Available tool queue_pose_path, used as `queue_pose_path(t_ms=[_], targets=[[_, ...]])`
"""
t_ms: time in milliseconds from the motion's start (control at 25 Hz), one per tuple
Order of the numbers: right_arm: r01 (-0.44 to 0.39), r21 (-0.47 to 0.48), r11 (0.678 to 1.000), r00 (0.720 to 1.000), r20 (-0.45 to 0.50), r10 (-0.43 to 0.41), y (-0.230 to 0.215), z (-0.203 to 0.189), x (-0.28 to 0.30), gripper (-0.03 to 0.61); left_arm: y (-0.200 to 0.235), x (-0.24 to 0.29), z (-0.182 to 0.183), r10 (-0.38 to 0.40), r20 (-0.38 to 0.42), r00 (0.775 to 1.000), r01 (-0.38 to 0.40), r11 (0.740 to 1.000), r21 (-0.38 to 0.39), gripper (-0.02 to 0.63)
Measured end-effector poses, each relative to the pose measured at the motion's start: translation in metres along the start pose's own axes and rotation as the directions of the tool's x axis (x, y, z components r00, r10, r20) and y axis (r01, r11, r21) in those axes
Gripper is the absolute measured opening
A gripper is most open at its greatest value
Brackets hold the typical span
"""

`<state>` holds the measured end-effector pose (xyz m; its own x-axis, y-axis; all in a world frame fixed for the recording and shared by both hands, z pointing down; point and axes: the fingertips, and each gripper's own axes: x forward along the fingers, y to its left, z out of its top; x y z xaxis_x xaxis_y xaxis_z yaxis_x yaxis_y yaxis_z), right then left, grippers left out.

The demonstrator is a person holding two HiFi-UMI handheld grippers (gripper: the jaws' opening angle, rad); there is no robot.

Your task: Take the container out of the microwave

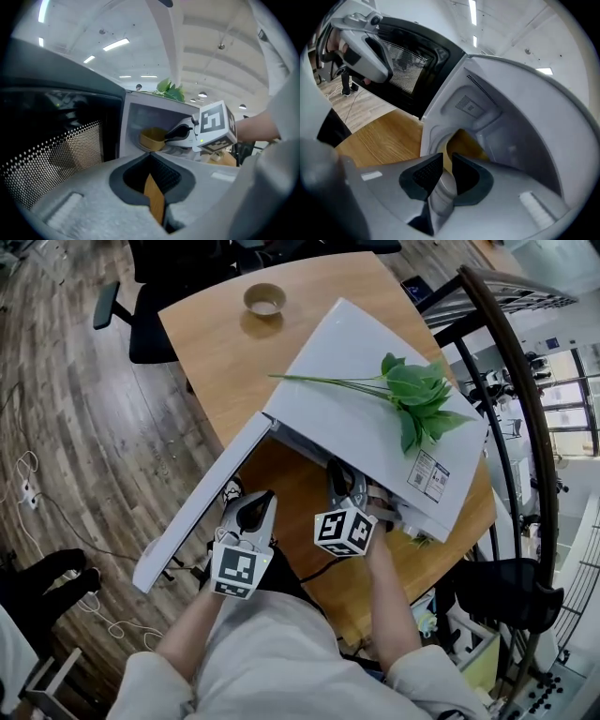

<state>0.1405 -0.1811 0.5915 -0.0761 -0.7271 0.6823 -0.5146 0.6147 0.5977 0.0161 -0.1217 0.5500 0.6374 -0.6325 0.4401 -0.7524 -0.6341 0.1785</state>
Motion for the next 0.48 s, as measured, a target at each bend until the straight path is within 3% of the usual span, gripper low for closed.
queue_pose_path(t_ms=[480], targets=[[-0.039, -0.118, 0.992, 0.997, -0.071, 0.030, 0.000, -0.006, 0.027, 0.106, 0.000, 0.011, -0.001, -0.015, -0.021, 1.000, 0.015, 1.000, 0.013, 0.003]])
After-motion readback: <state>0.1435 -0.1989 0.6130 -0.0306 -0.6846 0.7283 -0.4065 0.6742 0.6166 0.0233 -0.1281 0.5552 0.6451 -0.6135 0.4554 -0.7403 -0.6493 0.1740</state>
